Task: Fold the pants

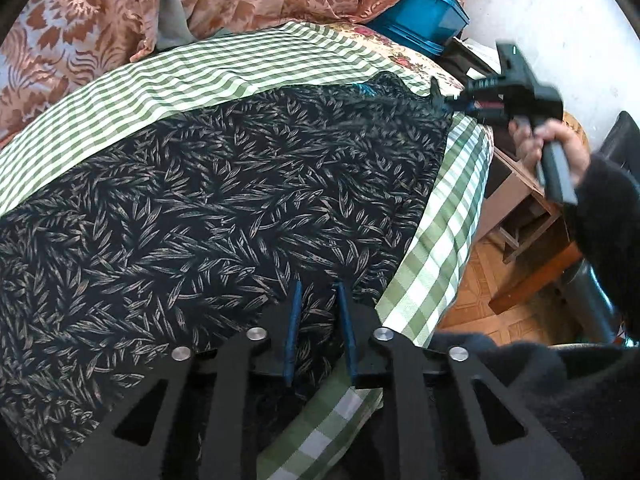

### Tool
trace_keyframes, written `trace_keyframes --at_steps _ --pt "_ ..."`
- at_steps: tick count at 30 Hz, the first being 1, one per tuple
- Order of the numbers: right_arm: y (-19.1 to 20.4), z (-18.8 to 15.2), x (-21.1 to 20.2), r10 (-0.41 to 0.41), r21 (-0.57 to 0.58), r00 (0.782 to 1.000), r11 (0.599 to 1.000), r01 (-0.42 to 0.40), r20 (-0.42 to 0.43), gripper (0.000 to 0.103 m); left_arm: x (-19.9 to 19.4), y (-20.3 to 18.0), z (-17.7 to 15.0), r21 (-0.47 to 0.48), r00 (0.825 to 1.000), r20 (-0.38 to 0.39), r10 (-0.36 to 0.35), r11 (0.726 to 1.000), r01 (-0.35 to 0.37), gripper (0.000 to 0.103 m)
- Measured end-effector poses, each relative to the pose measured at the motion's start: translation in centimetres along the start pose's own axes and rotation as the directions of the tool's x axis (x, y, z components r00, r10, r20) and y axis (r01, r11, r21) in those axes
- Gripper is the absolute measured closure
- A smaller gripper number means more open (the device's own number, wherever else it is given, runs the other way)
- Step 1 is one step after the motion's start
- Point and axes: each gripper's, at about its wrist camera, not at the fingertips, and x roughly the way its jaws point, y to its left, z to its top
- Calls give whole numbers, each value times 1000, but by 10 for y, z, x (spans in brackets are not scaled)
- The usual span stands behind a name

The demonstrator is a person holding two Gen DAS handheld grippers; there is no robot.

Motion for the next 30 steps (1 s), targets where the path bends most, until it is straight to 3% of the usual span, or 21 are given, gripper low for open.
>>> trace_keyframes --at_steps 3,5,7,11,13,14,15,18,20,22,24,26,27,30 --pt "-44 -22 11 36 133 999 991 -32 -30 91 -1 -2 3 20 1000 2 4 1000 -4 96" --pt "-60 -27 10 52 190 999 981 -49 -10 73 -1 -2 4 25 1000 3 3 1000 -3 98" --pt "-71 -22 12 92 231 996 969 -92 13 73 -3 -1 6 24 1000 5 -16 1000 16 99" --pt "-79 -9 12 94 266 995 959 -103 45 69 -14 3 6 10 997 26 -73 997 73 100" --pt "-76 3 11 67 248 996 965 -80 60 71 -22 7 9 1 992 44 -116 993 116 100" --pt "-75 7 10 55 233 996 970 -68 65 87 -25 9 9 -7 989 54 -139 990 140 100" --pt "-70 13 9 42 206 997 977 -55 68 96 -30 12 10 -20 983 69 -172 984 174 100" --pt "-53 21 -1 6 115 992 993 -20 123 97 -32 17 9 -39 966 71 -247 967 250 100" --pt "-50 24 -11 -12 83 986 997 -2 168 97 -17 18 6 -50 961 6 -276 960 276 100" --pt "-59 21 -2 -62 76 989 996 52 134 97 -5 19 2 -72 967 -29 -252 966 249 100" --pt "-72 13 14 -98 91 992 992 91 79 94 3 26 0 -123 958 -35 -284 953 278 99" --pt "-84 7 19 -134 120 989 985 125 65 79 -1 31 1 -160 953 -11 -304 941 299 92" --pt "-93 4 19 -138 159 988 979 127 62 73 -5 35 2 -181 948 7 -319 932 314 83" --pt "-97 6 4 -156 167 983 976 139 94 70 -22 40 2 -199 939 73 -337 917 345 72"
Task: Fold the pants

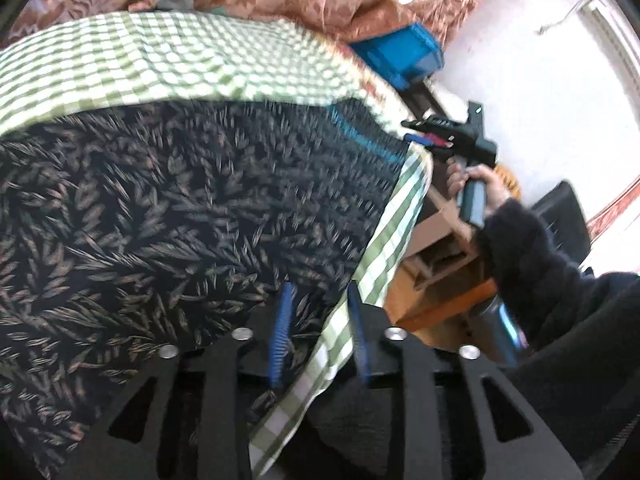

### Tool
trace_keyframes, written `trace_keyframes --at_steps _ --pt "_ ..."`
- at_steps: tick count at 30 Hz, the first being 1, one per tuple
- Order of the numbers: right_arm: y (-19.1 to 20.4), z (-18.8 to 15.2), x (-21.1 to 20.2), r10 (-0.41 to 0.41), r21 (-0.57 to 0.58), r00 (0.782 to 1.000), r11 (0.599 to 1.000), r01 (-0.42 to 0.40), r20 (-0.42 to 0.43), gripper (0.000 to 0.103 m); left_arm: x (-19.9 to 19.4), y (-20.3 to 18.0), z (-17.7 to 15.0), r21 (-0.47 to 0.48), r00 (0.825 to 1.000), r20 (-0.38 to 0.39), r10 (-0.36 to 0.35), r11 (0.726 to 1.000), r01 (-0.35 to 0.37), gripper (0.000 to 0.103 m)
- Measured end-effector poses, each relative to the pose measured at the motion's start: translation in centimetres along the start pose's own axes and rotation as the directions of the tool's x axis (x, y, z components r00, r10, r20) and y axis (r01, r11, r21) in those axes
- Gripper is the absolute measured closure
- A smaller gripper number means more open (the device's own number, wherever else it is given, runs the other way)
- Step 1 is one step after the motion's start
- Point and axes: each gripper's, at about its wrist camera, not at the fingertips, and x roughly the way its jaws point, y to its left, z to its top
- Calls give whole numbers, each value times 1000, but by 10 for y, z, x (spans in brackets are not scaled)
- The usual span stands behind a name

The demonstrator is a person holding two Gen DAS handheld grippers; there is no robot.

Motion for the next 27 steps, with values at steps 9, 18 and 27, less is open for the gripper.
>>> trace_keyframes --at_steps 9,18,27 --pt "67 22 34 25 -167 997 985 -36 -70 57 -43 26 -11 -129 979 123 160 981 -144 70" --pt "102 31 67 -31 -271 997 963 10 -71 99 -72 71 -40 -300 908 130 398 889 -346 70" --pt "96 22 85 -141 -295 988 948 116 -64 72 -101 66 -62 -304 906 171 388 895 -326 70"
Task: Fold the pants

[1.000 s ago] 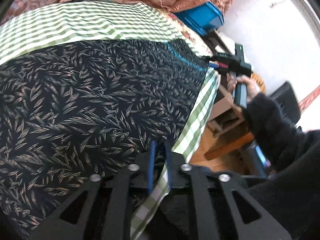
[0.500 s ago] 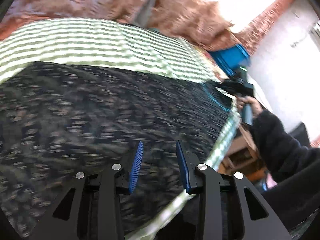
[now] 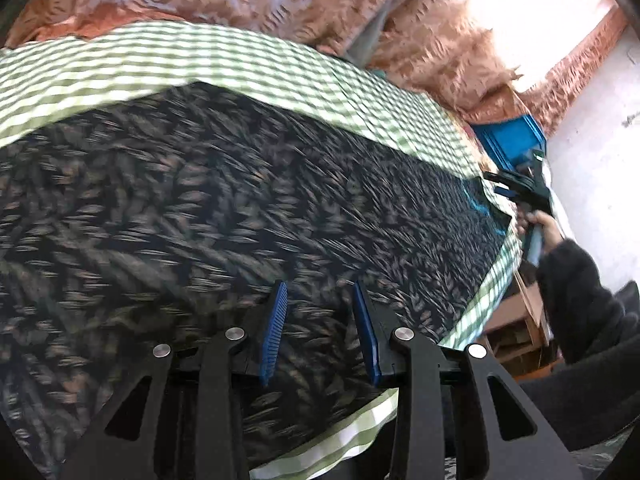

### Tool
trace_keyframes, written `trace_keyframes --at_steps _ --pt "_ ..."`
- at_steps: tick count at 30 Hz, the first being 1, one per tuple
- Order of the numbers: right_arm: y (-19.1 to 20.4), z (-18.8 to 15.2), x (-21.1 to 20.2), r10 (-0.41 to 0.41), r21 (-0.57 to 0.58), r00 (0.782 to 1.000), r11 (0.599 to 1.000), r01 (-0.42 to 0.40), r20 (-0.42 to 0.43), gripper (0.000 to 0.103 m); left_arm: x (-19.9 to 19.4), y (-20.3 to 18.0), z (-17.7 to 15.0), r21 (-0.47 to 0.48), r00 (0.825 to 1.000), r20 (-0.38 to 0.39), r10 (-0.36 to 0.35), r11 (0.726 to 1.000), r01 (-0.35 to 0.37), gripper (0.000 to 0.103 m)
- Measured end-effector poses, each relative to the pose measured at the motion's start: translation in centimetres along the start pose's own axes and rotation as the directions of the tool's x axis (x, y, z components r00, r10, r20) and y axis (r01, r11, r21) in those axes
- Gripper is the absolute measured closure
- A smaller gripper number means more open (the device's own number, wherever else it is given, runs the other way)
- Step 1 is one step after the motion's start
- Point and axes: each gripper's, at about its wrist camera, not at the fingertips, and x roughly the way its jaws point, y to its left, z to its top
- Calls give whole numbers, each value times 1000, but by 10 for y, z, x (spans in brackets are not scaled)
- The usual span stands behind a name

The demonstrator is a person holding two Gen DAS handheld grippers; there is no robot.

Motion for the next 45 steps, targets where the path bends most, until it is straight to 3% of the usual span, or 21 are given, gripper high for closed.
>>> trace_keyframes --at_steps 1,3,4,6,8,10,12,15,19,21,23,25,28,30,33,35,37,39,41,43,45 --pt "3 0 -8 -42 -10 999 999 43 29 46 -6 4 1 -5 999 20 24 1000 -24 70" --pt "16 -1 -28 -78 -52 991 995 84 108 43 -19 13 4 -24 996 63 66 998 -64 70" --pt "31 -3 -40 -34 -95 991 994 47 132 43 -25 19 6 -44 992 88 90 995 -86 70" --pt "59 -7 -48 84 -148 991 987 -68 107 43 -34 30 11 -71 981 118 153 987 -145 70" --pt "110 -18 -48 268 -241 964 936 -259 5 47 -43 43 11 -98 966 135 222 973 -210 70" --pt "168 -37 -44 394 -330 913 852 -407 -110 53 -49 54 11 -121 962 136 236 968 -221 70" --pt "242 -65 -35 494 -393 828 729 -560 -265 57 -53 58 8 -120 956 136 261 962 -245 70" --pt "327 -102 -24 534 -431 739 600 -674 -411 57 -55 61 0 -114 956 134 263 962 -249 70" --pt "410 -131 -2 515 -436 668 509 -742 -537 57 -59 63 -12 -97 961 122 248 967 -237 70" --pt "443 -146 11 475 -456 669 493 -741 -572 56 -58 62 -16 -85 962 109 248 967 -240 70" --pt "458 -151 25 445 -436 632 469 -768 -634 56 -58 62 -19 -75 965 103 242 969 -235 70" --pt "471 -162 34 396 -469 642 453 -758 -656 62 -60 61 -22 -69 967 99 234 971 -228 70" --pt "473 -174 27 361 -528 662 406 -746 -657 87 -62 60 -23 -49 970 85 229 973 -225 70" --pt "471 -177 16 366 -582 697 384 -717 -617 93 -62 60 -25 -40 971 68 231 973 -229 70" --pt "472 -160 6 432 -613 740 417 -671 -516 98 -60 59 -31 -38 970 51 237 971 -235 70" --pt "475 -164 13 417 -621 750 424 -660 -513 98 -63 58 -35 -59 971 52 233 971 -230 70" --pt "476 -184 26 360 -674 788 410 -615 -500 97 -77 56 -35 -88 973 79 219 973 -212 70" --pt "474 -185 28 390 -652 780 429 -625 -490 96 -98 60 -34 -147 970 147 194 974 -172 70" --pt "467 -178 29 425 -594 753 463 -658 -502 80 -118 74 -35 -213 954 186 237 957 -196 70" --pt "460 -171 17 465 -585 760 487 -648 -454 62 -134 97 -42 -299 918 184 352 909 -289 70" --pt "450 -166 -1 512 -570 752 497 -654 -416 59 -146 114 -52 -367 896 169 411 870 -330 70"
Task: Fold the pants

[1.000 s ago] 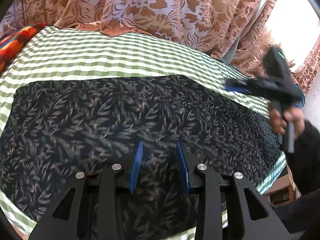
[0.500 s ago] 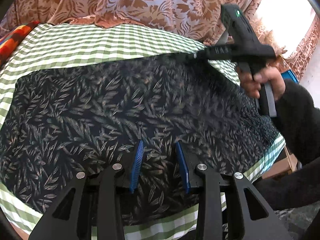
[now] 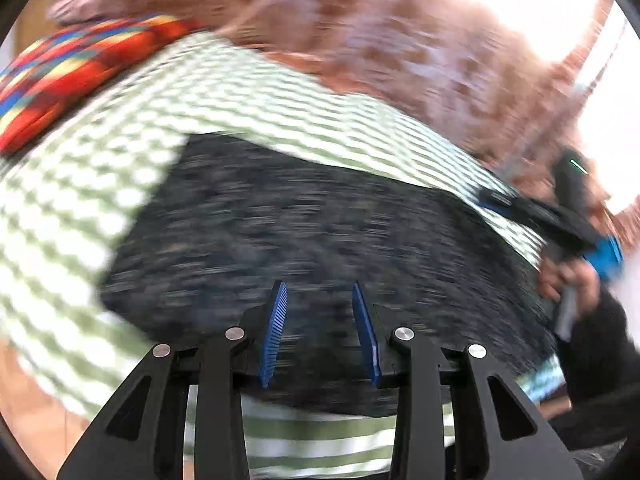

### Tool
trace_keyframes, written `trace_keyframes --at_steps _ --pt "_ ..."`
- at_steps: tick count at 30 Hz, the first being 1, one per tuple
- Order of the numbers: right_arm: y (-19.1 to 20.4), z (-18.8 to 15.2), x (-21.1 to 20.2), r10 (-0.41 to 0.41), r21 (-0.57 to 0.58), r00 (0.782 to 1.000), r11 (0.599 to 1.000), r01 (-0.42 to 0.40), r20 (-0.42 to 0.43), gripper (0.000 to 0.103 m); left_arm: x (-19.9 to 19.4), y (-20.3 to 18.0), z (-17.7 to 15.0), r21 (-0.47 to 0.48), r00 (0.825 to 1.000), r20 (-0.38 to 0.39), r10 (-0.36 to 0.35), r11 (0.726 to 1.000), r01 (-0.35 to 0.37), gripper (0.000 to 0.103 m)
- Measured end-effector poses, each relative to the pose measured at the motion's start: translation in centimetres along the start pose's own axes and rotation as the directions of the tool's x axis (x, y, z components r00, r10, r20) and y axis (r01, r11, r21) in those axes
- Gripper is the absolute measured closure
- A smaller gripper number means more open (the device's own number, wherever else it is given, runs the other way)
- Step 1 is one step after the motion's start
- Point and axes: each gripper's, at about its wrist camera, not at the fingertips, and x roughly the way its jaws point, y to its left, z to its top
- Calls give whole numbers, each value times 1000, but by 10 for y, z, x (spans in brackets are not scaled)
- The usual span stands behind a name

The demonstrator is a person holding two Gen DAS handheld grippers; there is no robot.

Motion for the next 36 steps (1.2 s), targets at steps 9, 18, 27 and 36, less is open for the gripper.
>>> trace_keyframes --at_steps 9,18,27,36 --pt "38 -55 -18 92 -44 995 995 -94 -30 51 11 25 -15 66 973 -6 231 971 -230 75" --pt "38 -81 0 15 -32 1000 999 -16 -25 50 -18 -20 -6 65 955 136 264 960 -274 55" --pt "64 -88 -33 -202 -85 976 974 209 85 38 -1 -73 -9 105 981 121 150 981 -163 55" --pt "59 -111 -71 -342 -96 918 926 366 199 26 26 -130 -16 214 995 61 79 973 -90 55"
